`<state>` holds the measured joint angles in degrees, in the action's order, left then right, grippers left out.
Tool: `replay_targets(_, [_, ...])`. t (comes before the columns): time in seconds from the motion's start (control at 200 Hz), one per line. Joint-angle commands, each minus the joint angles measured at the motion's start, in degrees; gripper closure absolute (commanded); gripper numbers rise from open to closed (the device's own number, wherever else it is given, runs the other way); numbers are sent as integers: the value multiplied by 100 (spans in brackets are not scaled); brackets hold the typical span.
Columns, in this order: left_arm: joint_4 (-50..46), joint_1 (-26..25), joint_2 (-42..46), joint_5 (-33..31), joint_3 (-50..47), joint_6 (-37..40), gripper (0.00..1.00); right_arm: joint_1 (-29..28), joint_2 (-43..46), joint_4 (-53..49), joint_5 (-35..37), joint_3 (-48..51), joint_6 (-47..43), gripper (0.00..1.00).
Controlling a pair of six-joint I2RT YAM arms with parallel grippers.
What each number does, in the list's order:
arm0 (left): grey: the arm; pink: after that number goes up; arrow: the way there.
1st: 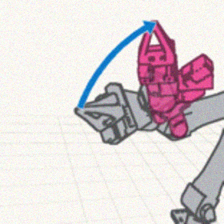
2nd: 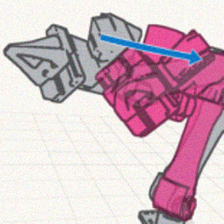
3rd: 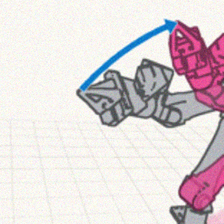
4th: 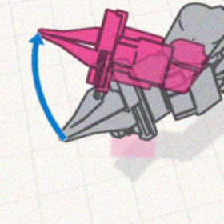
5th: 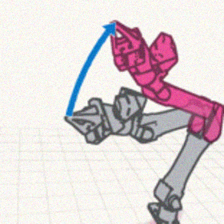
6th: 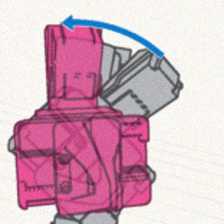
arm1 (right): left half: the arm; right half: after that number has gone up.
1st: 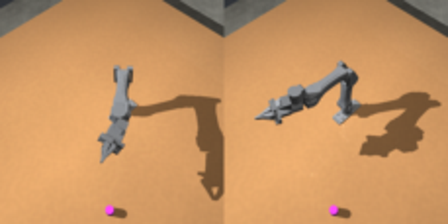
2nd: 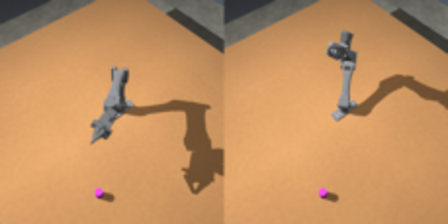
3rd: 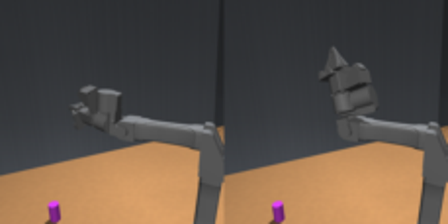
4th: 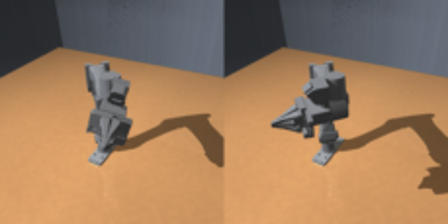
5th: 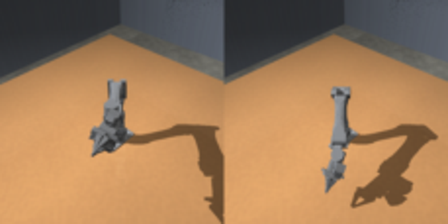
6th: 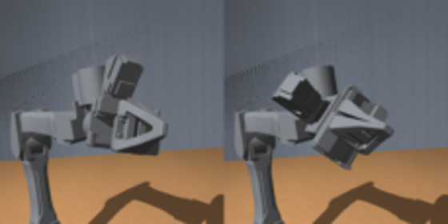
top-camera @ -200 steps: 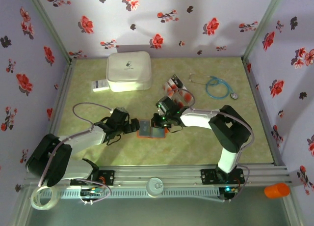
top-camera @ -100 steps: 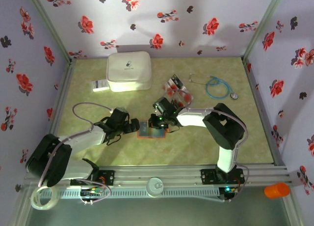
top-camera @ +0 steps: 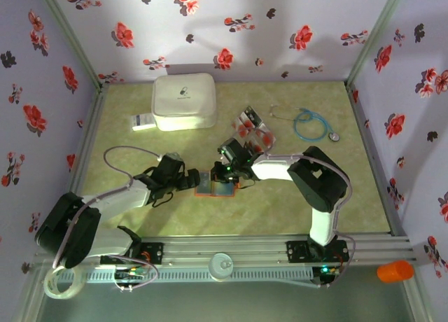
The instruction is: Put the credit cards into the card holder
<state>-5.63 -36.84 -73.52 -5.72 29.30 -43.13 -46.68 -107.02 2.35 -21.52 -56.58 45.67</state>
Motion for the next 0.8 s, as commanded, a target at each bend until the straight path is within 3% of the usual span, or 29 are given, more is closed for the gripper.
replay_targets(0.0, [-123,-97,25,20,120,20,0,-41,-162,-6,-54,10,74,100])
replay_targets(0.39, [-134,-475,-327,-299,129,113,0,-37,-102,-30,-93,5,92,100])
replay_targets(0.565, [-320,-630,-408,-620,102,-23,0,7,296,-487,-33,-219,-125,100])
replay_targets(0.795, [-334,-744,-436,-761,-7,-225,0,320,1034,-1887,491,-690,-935,72])
